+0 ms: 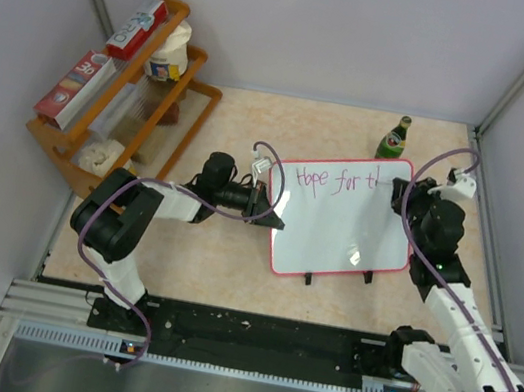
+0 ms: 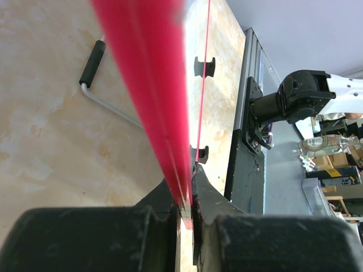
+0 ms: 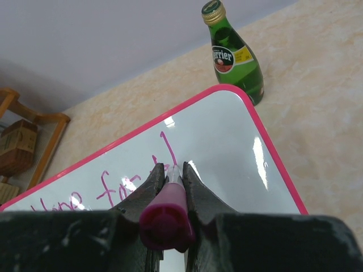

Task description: Write a sentence on the whiteboard

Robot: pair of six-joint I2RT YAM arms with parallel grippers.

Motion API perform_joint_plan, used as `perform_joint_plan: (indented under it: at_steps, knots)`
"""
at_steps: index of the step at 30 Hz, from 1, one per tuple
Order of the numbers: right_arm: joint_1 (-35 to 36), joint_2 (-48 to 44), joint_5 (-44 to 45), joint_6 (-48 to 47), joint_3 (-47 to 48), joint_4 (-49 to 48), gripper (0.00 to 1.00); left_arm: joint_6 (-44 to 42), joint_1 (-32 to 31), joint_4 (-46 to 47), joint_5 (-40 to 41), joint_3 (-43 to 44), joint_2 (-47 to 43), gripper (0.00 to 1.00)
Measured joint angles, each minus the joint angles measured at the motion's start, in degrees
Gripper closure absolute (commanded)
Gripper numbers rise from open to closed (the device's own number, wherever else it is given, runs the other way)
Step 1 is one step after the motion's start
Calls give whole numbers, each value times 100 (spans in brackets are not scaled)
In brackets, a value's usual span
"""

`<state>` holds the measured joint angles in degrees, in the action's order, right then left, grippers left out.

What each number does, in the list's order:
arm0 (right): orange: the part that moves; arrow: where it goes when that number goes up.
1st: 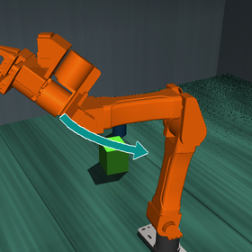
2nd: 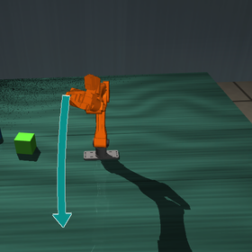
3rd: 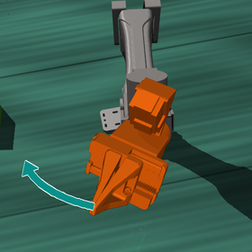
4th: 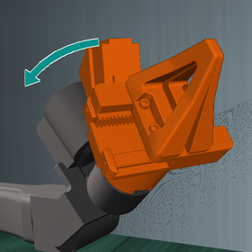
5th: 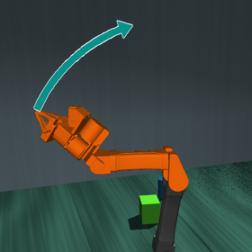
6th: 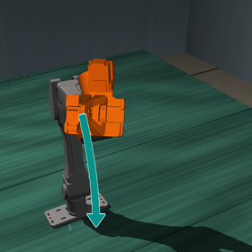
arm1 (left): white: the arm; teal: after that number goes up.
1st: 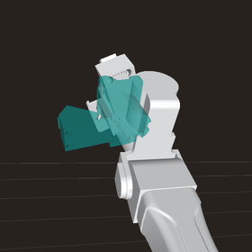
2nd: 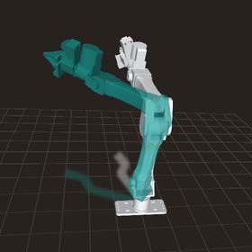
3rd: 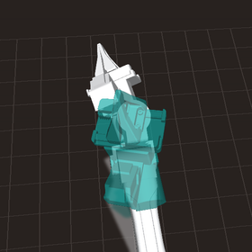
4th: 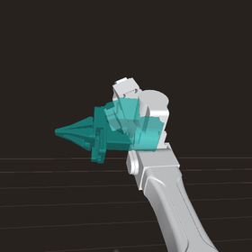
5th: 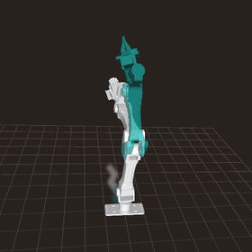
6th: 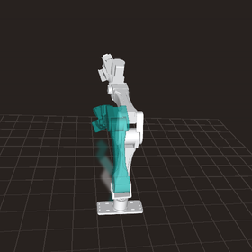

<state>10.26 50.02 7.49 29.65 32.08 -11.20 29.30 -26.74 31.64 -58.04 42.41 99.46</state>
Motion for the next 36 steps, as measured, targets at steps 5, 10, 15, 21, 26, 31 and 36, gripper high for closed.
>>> perform_joint_plan:
  at_steps: [5,10,15,21,26,31,36]
  knots:
    - [0,79,13,-2,105,13,100,-9,0,4,-4,0,0,100]
    - [0,107,48,-4,160,35,100,-24,0,4,-7,0,0,100]
    - [0,149,179,-9,262,57,100,-68,0,22,-26,2,0,100]
    - [0,151,201,-7,264,61,100,-70,0,20,-28,2,0,100]
    - [0,146,210,-7,264,74,100,-70,0,20,-28,4,0,100]
    - [0,103,225,-7,245,120,100,-70,0,20,-33,4,0,100]
    - [0,17,254,-7,173,153,100,-74,-2,20,-37,7,0,100]
